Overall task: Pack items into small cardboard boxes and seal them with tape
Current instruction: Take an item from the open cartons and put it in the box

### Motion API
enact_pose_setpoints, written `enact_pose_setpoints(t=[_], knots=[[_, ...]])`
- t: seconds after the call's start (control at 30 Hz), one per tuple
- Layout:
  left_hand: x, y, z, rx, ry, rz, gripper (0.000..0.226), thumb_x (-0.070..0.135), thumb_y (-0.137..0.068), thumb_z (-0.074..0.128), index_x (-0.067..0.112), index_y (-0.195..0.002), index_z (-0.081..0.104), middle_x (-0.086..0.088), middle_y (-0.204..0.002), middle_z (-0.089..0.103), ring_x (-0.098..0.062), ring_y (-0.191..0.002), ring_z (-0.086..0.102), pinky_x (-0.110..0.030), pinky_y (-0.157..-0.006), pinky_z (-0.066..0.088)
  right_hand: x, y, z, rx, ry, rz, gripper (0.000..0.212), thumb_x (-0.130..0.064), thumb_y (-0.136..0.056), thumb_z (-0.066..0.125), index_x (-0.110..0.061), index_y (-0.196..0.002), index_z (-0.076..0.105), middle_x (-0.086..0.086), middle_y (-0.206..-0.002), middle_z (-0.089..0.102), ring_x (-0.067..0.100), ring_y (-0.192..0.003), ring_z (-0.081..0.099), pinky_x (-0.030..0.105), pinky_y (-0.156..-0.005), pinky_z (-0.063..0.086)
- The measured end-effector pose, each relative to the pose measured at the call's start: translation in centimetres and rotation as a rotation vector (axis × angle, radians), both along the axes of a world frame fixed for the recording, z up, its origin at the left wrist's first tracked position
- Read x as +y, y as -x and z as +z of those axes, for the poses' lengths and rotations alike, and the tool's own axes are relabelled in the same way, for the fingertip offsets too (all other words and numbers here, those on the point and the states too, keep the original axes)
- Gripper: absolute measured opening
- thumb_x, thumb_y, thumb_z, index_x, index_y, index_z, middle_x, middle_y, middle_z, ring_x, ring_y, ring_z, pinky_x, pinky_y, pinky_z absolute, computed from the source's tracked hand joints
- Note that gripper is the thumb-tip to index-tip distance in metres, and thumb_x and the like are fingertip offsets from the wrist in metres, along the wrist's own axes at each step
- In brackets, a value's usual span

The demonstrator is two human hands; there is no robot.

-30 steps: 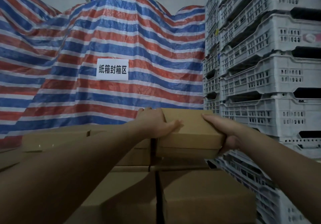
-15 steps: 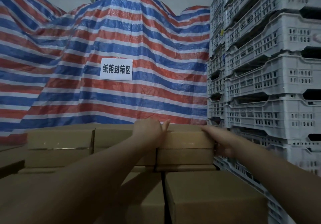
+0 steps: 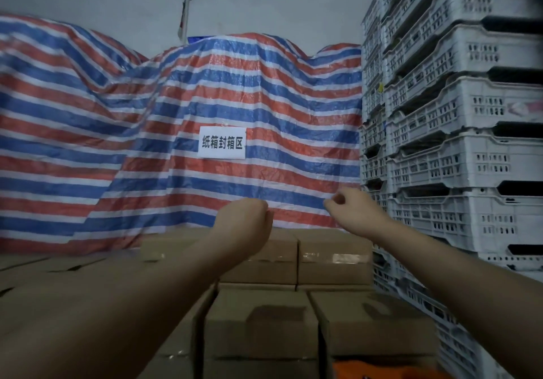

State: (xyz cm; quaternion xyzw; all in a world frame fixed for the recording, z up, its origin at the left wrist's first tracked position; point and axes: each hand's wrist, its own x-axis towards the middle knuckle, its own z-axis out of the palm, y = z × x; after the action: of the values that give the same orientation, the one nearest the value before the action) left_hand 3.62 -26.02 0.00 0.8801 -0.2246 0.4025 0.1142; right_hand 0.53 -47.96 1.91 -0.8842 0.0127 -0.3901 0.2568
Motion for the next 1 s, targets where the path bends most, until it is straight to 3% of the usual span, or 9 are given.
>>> enact_pose_setpoints(t=[0.17,0.23,0.3,0.37,0.6,0.8,0.87,0.93,1.0], knots=[[5.8,6.5,0.4,-0.029,0.008,0.023,0.049,0.046,-0.105,0.032,0.013,-0.084,0.061,-0.004,-0.076,0.064,-0.017,-0.070,0.064,-0.034,-0.072,0.058,8.2,3.9,0.9,-0.104,0.016,0.098,0.039,-0.025,-0.097,0.056,-0.017,-0.060,0.048,-0.004,-0.055,0.048,0.008,-0.051,0.047,0.020,-0.046,0.034],[8.3,8.2,0.6,-0.072,-0.026,0.055,0.043,0.041,-0.106,0.034,0.012,-0.093,0.062,-0.003,-0.080,0.063,-0.018,-0.074,0.063,-0.034,-0.073,0.057,11.3,5.1,1.4,-0.120,0.016,0.150,0.044,-0.021,-0.096,0.055,-0.019,-0.055,0.042,-0.010,-0.043,0.041,0.004,-0.040,0.042,0.016,-0.042,0.031],[11.0,9.4,0.6,-0.131,-0.057,0.062,0.026,0.030,-0.105,0.041,0.016,-0.099,0.062,0.000,-0.083,0.061,-0.016,-0.077,0.062,-0.033,-0.073,0.056,14.1,6.2,1.9,-0.154,0.021,0.212,0.047,-0.017,-0.093,0.052,-0.021,-0.050,0.036,-0.012,-0.035,0.035,0.004,-0.034,0.038,0.022,-0.042,0.031],[13.8,10.2,0.3,-0.125,-0.028,0.056,0.017,0.026,-0.104,0.045,0.021,-0.099,0.060,0.002,-0.087,0.061,-0.013,-0.077,0.061,-0.033,-0.074,0.057,16.8,7.2,2.2,-0.179,0.042,0.241,0.049,-0.017,-0.091,0.051,-0.021,-0.046,0.034,-0.011,-0.034,0.032,0.007,-0.034,0.034,0.026,-0.046,0.030],[22.1,12.0,-0.4,0.045,-0.007,0.230,0.049,0.056,-0.100,0.033,0.023,-0.074,0.059,0.003,-0.065,0.058,-0.009,-0.057,0.056,-0.028,-0.067,0.055,23.4,7.9,2.2,-0.126,0.153,0.372,0.036,-0.020,-0.091,0.051,-0.014,-0.056,0.046,0.008,-0.055,0.044,0.021,-0.052,0.039,0.036,-0.053,0.034],[25.8,13.3,-0.1,0.070,-0.039,0.311,0.015,0.033,-0.101,0.051,0.025,-0.100,0.063,0.005,-0.089,0.061,-0.007,-0.077,0.060,-0.023,-0.073,0.052,25.7,7.4,1.7,-0.118,0.180,0.436,0.038,-0.019,-0.091,0.051,-0.015,-0.054,0.042,0.006,-0.053,0.037,0.022,-0.051,0.035,0.036,-0.054,0.032],[27.0,13.5,-0.6,0.055,-0.022,0.293,0.010,0.031,-0.100,0.053,0.028,-0.096,0.061,0.007,-0.089,0.060,-0.006,-0.075,0.058,-0.020,-0.069,0.048,26.3,7.1,1.3,-0.122,0.183,0.442,0.040,-0.019,-0.091,0.052,-0.017,-0.053,0.040,0.002,-0.050,0.036,0.020,-0.050,0.034,0.035,-0.053,0.031],[28.0,13.6,-1.2,0.021,0.000,0.305,0.026,0.038,-0.102,0.045,0.027,-0.081,0.056,0.007,-0.076,0.058,-0.004,-0.063,0.055,-0.016,-0.058,0.041,27.2,6.8,1.0,-0.133,0.186,0.447,0.046,-0.018,-0.091,0.052,-0.020,-0.049,0.035,-0.009,-0.043,0.031,0.013,-0.045,0.031,0.032,-0.050,0.028],[29.1,13.7,-1.6,-0.014,0.024,0.325,0.039,0.045,-0.103,0.036,0.026,-0.072,0.052,0.005,-0.062,0.053,-0.004,-0.051,0.051,-0.016,-0.050,0.036,28.4,6.5,0.5,-0.137,0.186,0.478,0.050,-0.018,-0.093,0.052,-0.021,-0.048,0.030,-0.009,-0.039,0.030,0.010,-0.042,0.026,0.031,-0.049,0.026]])
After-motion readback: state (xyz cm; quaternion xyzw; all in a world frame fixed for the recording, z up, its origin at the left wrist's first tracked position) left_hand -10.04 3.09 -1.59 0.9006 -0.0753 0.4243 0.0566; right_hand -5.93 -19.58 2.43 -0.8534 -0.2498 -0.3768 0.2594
